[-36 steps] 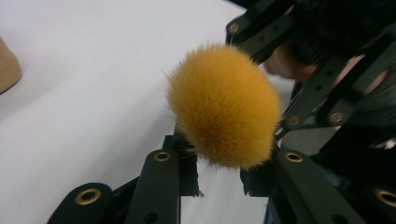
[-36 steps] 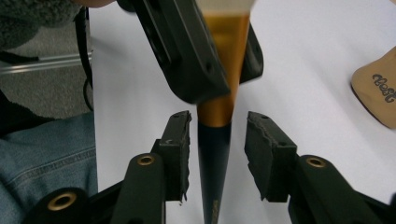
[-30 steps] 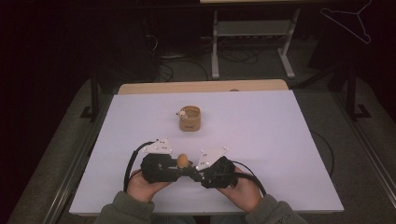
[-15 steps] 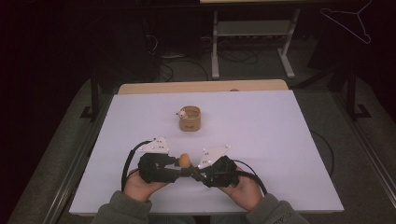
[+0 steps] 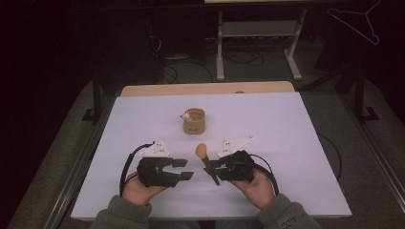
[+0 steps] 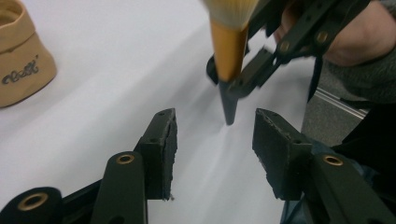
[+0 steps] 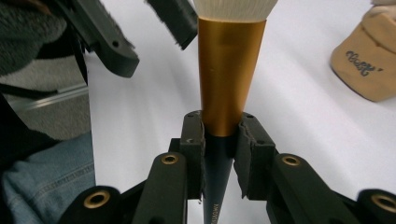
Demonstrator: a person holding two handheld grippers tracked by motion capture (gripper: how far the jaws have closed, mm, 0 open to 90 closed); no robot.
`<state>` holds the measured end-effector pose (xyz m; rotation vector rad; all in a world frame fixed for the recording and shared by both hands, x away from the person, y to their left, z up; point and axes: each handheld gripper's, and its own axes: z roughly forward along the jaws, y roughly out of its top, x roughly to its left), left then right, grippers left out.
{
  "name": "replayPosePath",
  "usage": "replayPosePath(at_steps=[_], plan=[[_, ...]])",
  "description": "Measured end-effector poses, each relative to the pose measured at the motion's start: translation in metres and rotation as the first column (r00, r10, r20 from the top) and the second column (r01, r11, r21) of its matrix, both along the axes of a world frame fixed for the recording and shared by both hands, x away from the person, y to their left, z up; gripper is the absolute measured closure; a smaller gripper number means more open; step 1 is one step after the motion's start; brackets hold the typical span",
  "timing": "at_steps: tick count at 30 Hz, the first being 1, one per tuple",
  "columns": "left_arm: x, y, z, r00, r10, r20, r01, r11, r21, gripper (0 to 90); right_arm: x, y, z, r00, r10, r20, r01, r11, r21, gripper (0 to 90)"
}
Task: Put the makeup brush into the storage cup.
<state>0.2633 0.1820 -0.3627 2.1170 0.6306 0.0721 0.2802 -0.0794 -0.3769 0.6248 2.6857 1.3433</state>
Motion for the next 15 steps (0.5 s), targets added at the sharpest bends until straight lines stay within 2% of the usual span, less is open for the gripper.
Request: replayPosePath(at_steps=[2, 10, 13, 15], plan=[[0.0, 0.003, -0.003, 0.9999, 0.011, 0.003, -0.011, 0.9998, 0.014, 47.5, 0.005, -0.005, 0.001, 0.9997, -0.009, -0.021, 0.01, 0.999, 0.031, 73.4], [-0.002, 0.013, -0.011, 0.9985, 0.052, 0.014, -0.053, 0.998, 0.035, 45.3, 0.016, -0.014, 0.008, 0.999, -0.03, -0.035, 0.032, 0.998, 0.062, 73.4], [-0.004, 0.014, -0.014, 0.9986, 0.045, 0.029, -0.046, 0.997, 0.062, 44.4, 0.025, -0.016, 0.012, 0.9975, -0.043, -0.057, 0.047, 0.997, 0.066, 73.4], [-0.004, 0.015, -0.015, 0.9983, 0.045, 0.038, -0.047, 0.9965, 0.069, 44.0, 0.027, -0.016, 0.013, 0.9978, -0.042, -0.052, 0.046, 0.997, 0.067, 73.4]])
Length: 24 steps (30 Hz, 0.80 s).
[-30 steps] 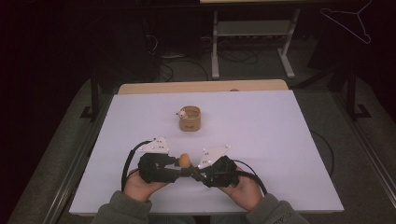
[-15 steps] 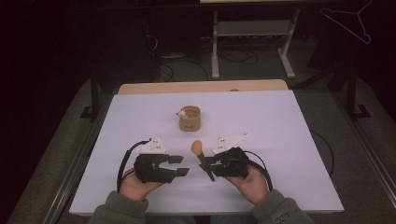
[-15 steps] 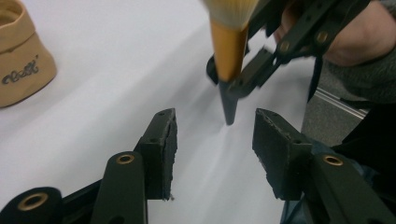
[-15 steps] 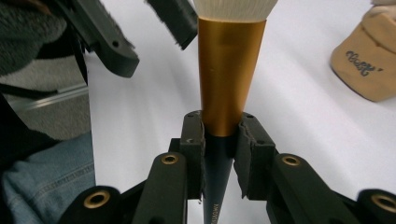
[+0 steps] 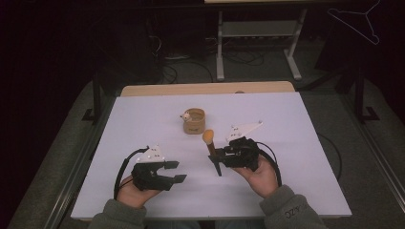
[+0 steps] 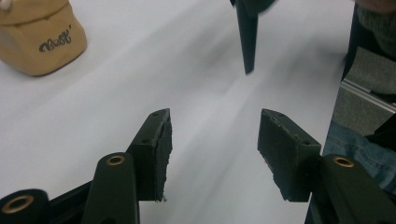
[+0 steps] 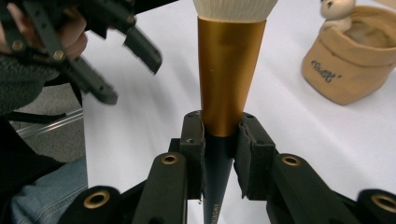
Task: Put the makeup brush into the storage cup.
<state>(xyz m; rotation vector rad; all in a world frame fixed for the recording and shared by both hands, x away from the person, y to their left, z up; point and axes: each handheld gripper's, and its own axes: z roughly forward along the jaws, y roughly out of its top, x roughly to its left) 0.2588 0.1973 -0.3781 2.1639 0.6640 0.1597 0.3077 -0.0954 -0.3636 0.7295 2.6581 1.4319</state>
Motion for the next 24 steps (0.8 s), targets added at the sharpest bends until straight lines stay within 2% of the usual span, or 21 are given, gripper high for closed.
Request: replayPosePath(at_steps=[9, 14, 17, 21, 24], plan=[[-0.004, 0.008, -0.004, 0.9999, 0.015, 0.003, -0.015, 0.9998, 0.01, 41.6, 0.026, 0.005, 0.018, 0.9996, -0.025, -0.011, 0.025, 1.0, 0.001, 73.4], [-0.005, 0.014, -0.007, 0.9998, 0.016, 0.009, -0.016, 0.9995, 0.025, 40.8, 0.034, 0.007, 0.024, 0.9993, -0.036, -0.007, 0.036, 0.999, -0.004, 73.4], [-0.005, 0.015, -0.008, 0.9996, 0.027, 0.011, -0.027, 0.9995, 0.014, 39.6, 0.043, 0.009, 0.03, 0.999, -0.044, -0.005, 0.044, 0.999, -0.008, 73.4], [-0.006, 0.015, -0.008, 0.9994, 0.035, -0.005, -0.035, 0.9994, -0.005, 38.8, 0.051, 0.011, 0.035, 0.9989, -0.047, -0.002, 0.047, 0.999, -0.007, 73.4], [-0.006, 0.013, -0.007, 0.9997, 0.025, 0.002, -0.025, 0.9997, 0.003, 38.4, 0.06, 0.015, 0.038, 0.9987, -0.051, -0.005, 0.051, 0.999, -0.007, 73.4]])
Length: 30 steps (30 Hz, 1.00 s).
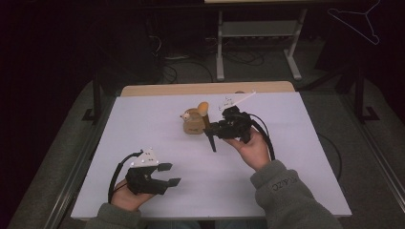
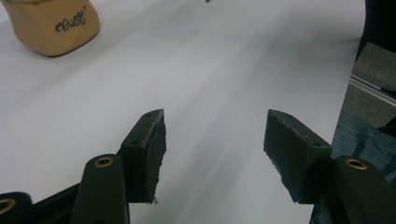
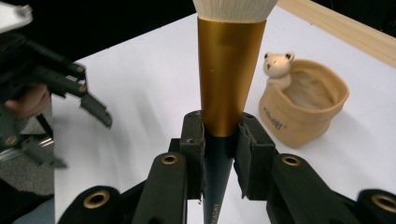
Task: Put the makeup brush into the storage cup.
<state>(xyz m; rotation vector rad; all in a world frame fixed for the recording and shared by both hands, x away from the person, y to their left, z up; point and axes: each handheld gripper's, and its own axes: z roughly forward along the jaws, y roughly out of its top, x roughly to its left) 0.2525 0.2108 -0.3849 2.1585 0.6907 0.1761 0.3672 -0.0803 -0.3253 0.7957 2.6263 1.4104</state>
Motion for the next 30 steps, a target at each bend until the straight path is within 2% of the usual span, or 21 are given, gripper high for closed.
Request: replayPosePath(at_steps=[7, 8, 18, 22, 25, 28, 30], plan=[[0.001, 0.002, -0.002, 1.0, 0.001, 0.002, -0.001, 1.0, 0.009, 37.9, 0.018, 0.015, 0.008, 1.0, -0.006, -0.003, 0.006, 1.0, -0.006, 73.4], [0.001, 0.001, -0.002, 0.9999, 0.009, -0.004, -0.009, 0.9999, -0.004, 37.8, 0.021, 0.017, 0.009, 0.9999, -0.01, 0.002, 0.01, 1.0, -0.004, 73.4], [0.005, 0.004, -0.006, 0.9998, 0.019, -0.009, -0.019, 0.9996, 0.021, 36.7, 0.045, 0.038, 0.029, 0.9997, -0.025, 0.007, 0.025, 1.0, -0.005, 73.4], [0.005, 0.006, -0.007, 0.9995, 0.029, -0.015, -0.029, 0.9995, 0.009, 36.7, 0.055, 0.044, 0.032, 0.9994, -0.033, 0.009, 0.033, 0.999, -0.011, 73.4], [0.006, 0.006, -0.007, 0.9993, 0.035, -0.015, -0.035, 0.9994, 0.001, 36.5, 0.066, 0.049, 0.038, 0.9986, -0.052, 0.003, 0.052, 0.999, -0.011, 73.4], [0.007, 0.007, -0.007, 0.9995, 0.029, -0.011, -0.029, 0.9995, 0.009, 36.5, 0.072, 0.051, 0.041, 0.9979, -0.064, 0.009, 0.064, 0.998, -0.014, 73.3], [0.007, 0.007, -0.007, 0.9994, 0.031, -0.014, -0.031, 0.9995, 0.0, 36.4, 0.082, 0.054, 0.045, 0.9963, -0.086, 0.005, 0.086, 0.996, -0.01, 73.4]])
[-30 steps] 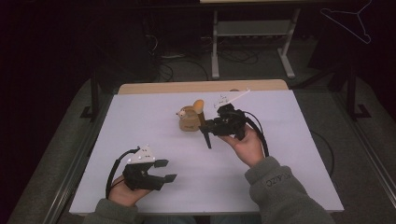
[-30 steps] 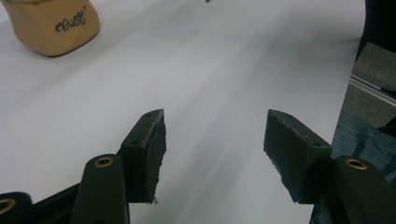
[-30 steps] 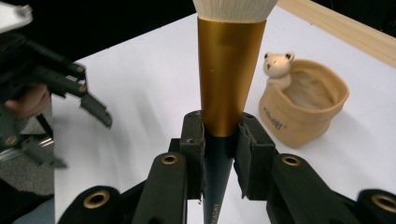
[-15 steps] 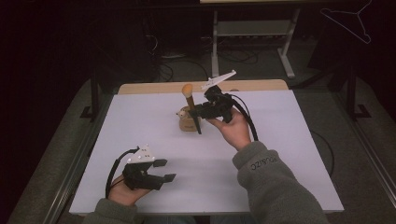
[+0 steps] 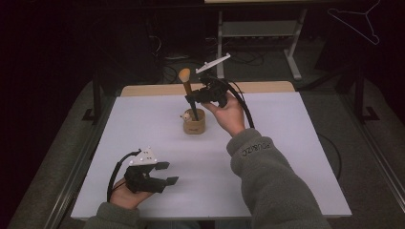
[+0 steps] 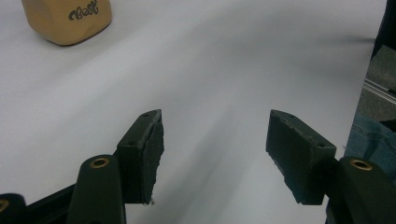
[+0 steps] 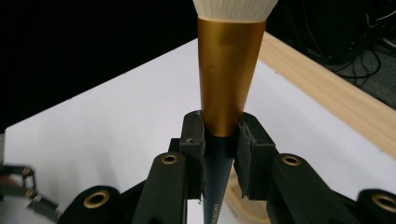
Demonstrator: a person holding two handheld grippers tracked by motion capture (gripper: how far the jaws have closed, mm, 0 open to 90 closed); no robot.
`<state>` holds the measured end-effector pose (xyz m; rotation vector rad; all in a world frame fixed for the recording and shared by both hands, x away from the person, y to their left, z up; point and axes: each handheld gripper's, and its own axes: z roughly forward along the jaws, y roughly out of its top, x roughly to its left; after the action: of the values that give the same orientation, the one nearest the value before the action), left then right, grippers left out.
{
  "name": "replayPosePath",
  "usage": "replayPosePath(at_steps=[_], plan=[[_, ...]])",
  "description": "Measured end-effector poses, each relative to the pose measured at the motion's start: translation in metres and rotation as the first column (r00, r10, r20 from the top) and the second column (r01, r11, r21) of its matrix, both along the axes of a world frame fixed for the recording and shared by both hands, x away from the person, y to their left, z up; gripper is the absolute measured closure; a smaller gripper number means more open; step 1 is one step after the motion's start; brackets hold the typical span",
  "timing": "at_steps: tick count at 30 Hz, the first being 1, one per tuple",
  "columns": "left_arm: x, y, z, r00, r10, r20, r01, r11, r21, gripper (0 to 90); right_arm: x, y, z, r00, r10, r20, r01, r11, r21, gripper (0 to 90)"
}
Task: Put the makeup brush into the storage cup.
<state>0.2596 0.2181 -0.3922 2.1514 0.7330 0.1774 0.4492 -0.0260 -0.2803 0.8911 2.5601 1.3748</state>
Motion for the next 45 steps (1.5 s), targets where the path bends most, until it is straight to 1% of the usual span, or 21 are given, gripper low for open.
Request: replayPosePath(at_steps=[1, 3, 4, 5, 6, 12, 13, 17, 18, 19, 20, 23, 25, 28, 32, 33, 34, 36, 37, 42, 45], plan=[[0.0, 0.0, 0.0, 1.0, 0.0, 0.0, 0.0, 1.0, 0.0, 36.4, 0.0, 0.0, 0.0, 1.0, 0.0, 0.0, 0.0, 1.0, 0.0, 73.4], [0.001, 0.001, 0.0, 1.0, -0.002, 0.003, 0.002, 1.0, 0.005, 36.4, 0.006, 0.002, 0.003, 1.0, -0.008, 0.005, 0.008, 1.0, 0.003, 73.3], [0.0, 0.001, 0.0, 1.0, 0.0, 0.0, 0.0, 1.0, 0.002, 36.4, 0.009, 0.003, 0.005, 0.9998, -0.018, -0.003, 0.018, 1.0, 0.005, 73.3], [0.001, 0.001, 0.0, 1.0, -0.001, 0.0, 0.001, 1.0, 0.002, 36.3, 0.011, 0.004, 0.005, 0.9998, -0.021, 0.003, 0.021, 1.0, 0.007, 73.3], [0.001, 0.001, -0.001, 1.0, -0.002, 0.001, 0.002, 1.0, -0.001, 36.3, 0.016, 0.006, 0.009, 0.9993, -0.038, -0.001, 0.038, 0.999, 0.008, 73.4], [0.002, 0.002, -0.001, 1.0, -0.001, -0.004, 0.001, 1.0, 0.0, 35.9, 0.025, 0.008, 0.011, 0.9978, -0.067, 0.005, 0.067, 0.998, 0.014, 73.3], [0.002, 0.002, -0.002, 1.0, 0.0, -0.006, 0.0, 1.0, -0.003, 35.8, 0.026, 0.007, 0.01, 0.9972, -0.073, 0.011, 0.073, 0.997, 0.012, 73.3], [0.003, 0.003, -0.001, 1.0, 0.0, -0.004, 0.0, 1.0, -0.006, 35.7, 0.032, 0.005, 0.004, 0.9948, -0.101, -0.014, 0.101, 0.995, 0.015, 73.3], [0.003, 0.003, -0.001, 1.0, 0.001, -0.004, -0.001, 1.0, -0.007, 35.6, 0.035, 0.005, 0.0, 0.9947, -0.103, -0.002, 0.103, 0.995, 0.01, 73.3], [0.003, 0.003, -0.001, 1.0, 0.001, -0.004, -0.001, 1.0, -0.007, 35.5, 0.035, 0.005, 0.0, 0.9947, -0.103, -0.002, 0.103, 0.995, 0.01, 73.3], [0.003, 0.003, -0.002, 1.0, 0.0, -0.005, 0.0, 1.0, -0.008, 35.3, 0.035, 0.006, -0.002, 0.9933, -0.114, -0.019, 0.115, 0.993, 0.008, 73.3], [0.003, 0.003, -0.001, 1.0, 0.0, -0.003, 0.0, 1.0, -0.007, 35.2, 0.035, 0.007, -0.004, 0.9933, -0.115, -0.008, 0.115, 0.993, 0.007, 73.3], [0.002, 0.003, -0.001, 1.0, 0.001, -0.003, -0.001, 1.0, -0.008, 35.2, 0.035, 0.009, -0.006, 0.9926, -0.121, -0.016, 0.121, 0.993, 0.011, 73.3], [0.002, 0.003, -0.001, 1.0, 0.002, -0.006, -0.002, 0.9999, -0.013, 35.1, 0.035, 0.01, -0.009, 0.9925, -0.122, -0.01, 0.122, 0.993, -0.001, 73.3], [0.002, 0.004, 0.0, 1.0, -0.006, 0.001, 0.006, 1.0, -0.001, 35.0, 0.036, 0.012, -0.014, 0.9915, -0.129, -0.016, 0.129, 0.992, -0.008, 73.3], [0.002, 0.004, 0.0, 1.0, -0.007, 0.0, 0.007, 1.0, -0.001, 35.0, 0.037, 0.012, -0.016, 0.992, -0.126, -0.009, 0.126, 0.992, -0.009, 73.3], [0.002, 0.003, -0.001, 1.0, 0.0, -0.005, 0.0, 0.9999, -0.013, 34.9, 0.037, 0.012, -0.017, 0.9912, -0.131, -0.015, 0.131, 0.991, -0.01, 73.3], [0.002, 0.004, -0.001, 1.0, 0.001, -0.008, -0.001, 0.9999, -0.012, 34.8, 0.038, 0.012, -0.02, 0.9918, -0.128, -0.006, 0.128, 0.992, -0.019, 73.3], [0.002, 0.004, -0.001, 1.0, 0.001, -0.009, -0.001, 0.9999, -0.012, 34.8, 0.038, 0.012, -0.022, 0.9903, -0.138, -0.018, 0.137, 0.99, -0.017, 73.3], [0.002, 0.004, -0.001, 1.0, 0.001, -0.008, -0.001, 0.9999, -0.013, 34.7, 0.038, 0.011, -0.026, 0.9895, -0.142, -0.025, 0.142, 0.99, -0.022, 73.3], [0.002, 0.004, -0.001, 1.0, 0.002, -0.009, -0.003, 0.9999, -0.014, 34.7, 0.039, 0.01, -0.028, 0.9909, -0.134, -0.015, 0.133, 0.991, -0.025, 73.2]])
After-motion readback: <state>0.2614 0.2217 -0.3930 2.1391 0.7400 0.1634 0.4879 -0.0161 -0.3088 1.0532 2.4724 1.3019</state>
